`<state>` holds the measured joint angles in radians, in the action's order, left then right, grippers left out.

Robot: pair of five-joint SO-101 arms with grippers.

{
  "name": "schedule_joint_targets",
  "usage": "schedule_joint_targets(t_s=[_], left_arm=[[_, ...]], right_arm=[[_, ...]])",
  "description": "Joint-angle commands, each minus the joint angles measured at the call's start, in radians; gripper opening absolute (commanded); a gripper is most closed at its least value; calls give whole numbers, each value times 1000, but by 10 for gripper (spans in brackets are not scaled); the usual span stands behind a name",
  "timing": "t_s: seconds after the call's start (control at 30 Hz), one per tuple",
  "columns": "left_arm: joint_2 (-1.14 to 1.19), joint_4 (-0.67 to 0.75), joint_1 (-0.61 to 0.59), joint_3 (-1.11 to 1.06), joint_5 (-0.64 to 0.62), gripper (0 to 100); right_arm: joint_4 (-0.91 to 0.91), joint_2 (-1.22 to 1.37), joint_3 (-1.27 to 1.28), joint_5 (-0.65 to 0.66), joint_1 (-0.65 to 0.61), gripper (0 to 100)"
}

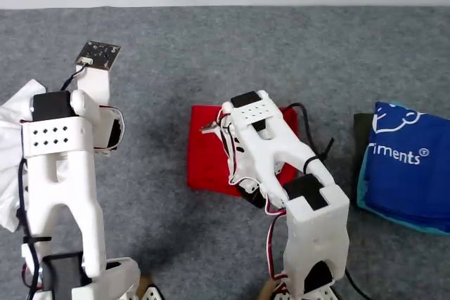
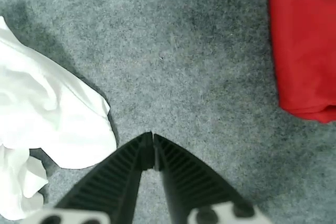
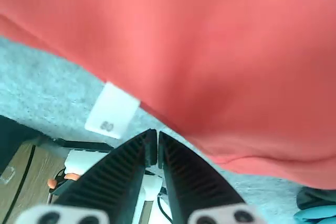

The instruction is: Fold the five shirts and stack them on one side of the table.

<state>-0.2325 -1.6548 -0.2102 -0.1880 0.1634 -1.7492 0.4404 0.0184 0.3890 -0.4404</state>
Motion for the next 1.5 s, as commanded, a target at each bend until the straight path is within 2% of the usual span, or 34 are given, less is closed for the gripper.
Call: schedule_joint_targets(t_s=[0.0, 0.2, 0.37, 0.5, 0.63, 0.83, 1.0, 1.13, 1.3, 1.47], left_arm=[[-35, 12, 8, 5, -6, 5], [-35, 9, 8, 5, -6, 5], [-37, 9, -2, 5, -6, 5], [-37, 12, -68, 5, -6, 5], [-37, 17, -167, 8, -2, 5], [-37, 17, -235, 10, 0, 5], [-71, 15, -230, 12, -3, 5], [-135, 34, -227, 7, -5, 5], [-163, 38, -226, 5, -6, 5], [-166, 31, -227, 4, -6, 5]], right_arm=[[-35, -70, -121, -17, -1, 10], [-7, -159, -298, -20, -10, 10], [67, -111, -316, -21, -71, 10], [102, -19, -315, -28, -171, 10], [166, 81, -316, -114, -252, 10], [179, 139, -339, -121, -268, 10], [61, 50, -482, -121, -183, 9], [48, -12, -549, -118, -45, 9], [151, 16, -555, 11, 163, 9], [320, 174, -555, 78, 311, 9]])
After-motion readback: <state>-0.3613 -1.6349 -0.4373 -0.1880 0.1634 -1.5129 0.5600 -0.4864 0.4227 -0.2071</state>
